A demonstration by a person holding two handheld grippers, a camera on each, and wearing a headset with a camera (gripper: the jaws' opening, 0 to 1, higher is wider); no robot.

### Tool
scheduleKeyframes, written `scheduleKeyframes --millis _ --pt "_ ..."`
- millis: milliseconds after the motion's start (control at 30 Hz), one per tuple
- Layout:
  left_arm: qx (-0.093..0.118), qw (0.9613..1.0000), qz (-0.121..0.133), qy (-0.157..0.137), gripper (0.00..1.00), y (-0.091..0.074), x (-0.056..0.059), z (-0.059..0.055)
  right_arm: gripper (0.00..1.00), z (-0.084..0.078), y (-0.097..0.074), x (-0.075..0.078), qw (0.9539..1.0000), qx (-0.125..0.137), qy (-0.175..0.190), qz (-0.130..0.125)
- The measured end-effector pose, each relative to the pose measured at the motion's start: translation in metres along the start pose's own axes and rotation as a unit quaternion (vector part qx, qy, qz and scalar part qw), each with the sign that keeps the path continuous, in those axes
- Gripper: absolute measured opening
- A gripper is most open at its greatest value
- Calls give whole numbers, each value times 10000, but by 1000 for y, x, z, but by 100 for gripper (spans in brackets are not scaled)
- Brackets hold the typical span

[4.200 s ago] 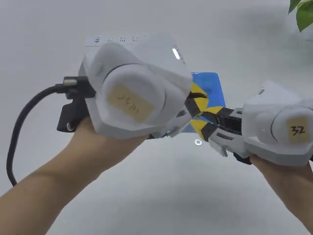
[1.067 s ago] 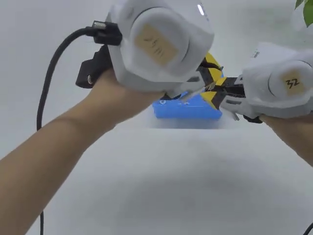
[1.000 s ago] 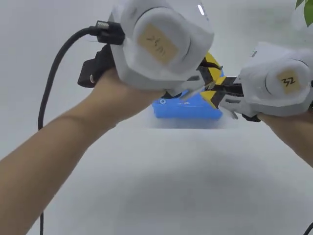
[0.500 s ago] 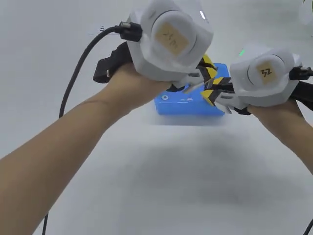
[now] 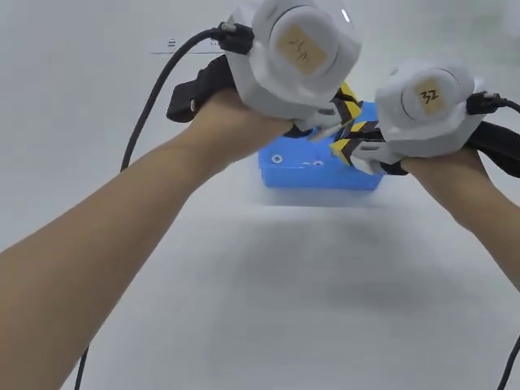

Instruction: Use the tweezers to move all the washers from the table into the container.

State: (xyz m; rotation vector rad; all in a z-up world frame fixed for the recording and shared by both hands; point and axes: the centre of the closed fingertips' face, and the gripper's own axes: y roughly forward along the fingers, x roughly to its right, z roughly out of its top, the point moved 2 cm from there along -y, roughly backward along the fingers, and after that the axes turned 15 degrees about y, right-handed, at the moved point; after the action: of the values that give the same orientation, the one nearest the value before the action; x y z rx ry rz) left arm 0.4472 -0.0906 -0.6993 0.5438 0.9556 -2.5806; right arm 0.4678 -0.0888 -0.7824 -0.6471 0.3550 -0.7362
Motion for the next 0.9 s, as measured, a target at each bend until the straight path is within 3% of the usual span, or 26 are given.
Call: scheduleKeyframes --millis 100,300,567,733,833,900 --pt "-68 10000 -44 22 0 1 3 -3 4 -4 3 3 9999 -123 50 -18" --pt "-40 9999 -83 117 0 -2 5 2 5 -2 -6 0 10000 -49 19 31" --pt "134 9997 -118 185 0 -34 13 22 8 9 -37 -14 9989 233 -393 58" --pt "273 9980 -374 418 0 -56 33 35 11 8 -63 -30 9950 185 -976 87" --pt "338 9966 -558 512 0 -61 44 39 10 3 -76 -41 9944 155 -1032 155" --pt "361 9950 -721 587 0 -64 54 39 9 -8 -83 -48 9934 -50 -1131 194"
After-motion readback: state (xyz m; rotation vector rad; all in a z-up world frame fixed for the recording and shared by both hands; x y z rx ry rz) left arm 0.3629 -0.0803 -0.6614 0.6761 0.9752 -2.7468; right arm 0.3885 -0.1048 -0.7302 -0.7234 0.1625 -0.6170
